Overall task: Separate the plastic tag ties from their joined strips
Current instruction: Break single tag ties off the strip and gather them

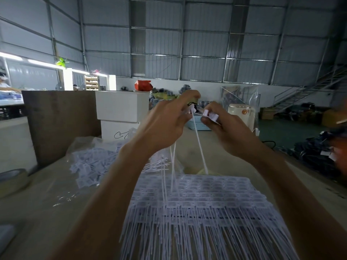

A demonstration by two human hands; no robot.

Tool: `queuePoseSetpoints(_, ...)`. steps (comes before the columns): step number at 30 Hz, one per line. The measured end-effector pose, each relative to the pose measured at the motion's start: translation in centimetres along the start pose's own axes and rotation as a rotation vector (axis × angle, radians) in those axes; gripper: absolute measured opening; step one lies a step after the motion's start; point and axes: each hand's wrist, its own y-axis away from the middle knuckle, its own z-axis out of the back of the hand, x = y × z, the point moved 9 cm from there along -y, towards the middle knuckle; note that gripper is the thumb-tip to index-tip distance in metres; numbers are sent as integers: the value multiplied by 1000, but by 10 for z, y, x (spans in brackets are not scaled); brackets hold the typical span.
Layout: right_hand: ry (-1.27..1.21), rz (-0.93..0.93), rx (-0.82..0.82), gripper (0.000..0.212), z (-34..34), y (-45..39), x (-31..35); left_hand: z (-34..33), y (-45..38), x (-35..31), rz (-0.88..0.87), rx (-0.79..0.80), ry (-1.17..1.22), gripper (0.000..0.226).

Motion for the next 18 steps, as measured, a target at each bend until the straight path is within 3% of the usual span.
queuePoseSetpoints(7, 53, 54, 12, 9, -8, -1, -5, 13, 3, -3, -50, -120, -38, 20)
queuePoseSetpoints(10, -5, 44, -70, 12, 2, -1, -1, 21, 3, -9, -103, -192, -16, 19)
queuePoseSetpoints(18, -224, 14, -177, 16, 18, 1, 12, 26, 3, -1, -39, -212, 37, 31)
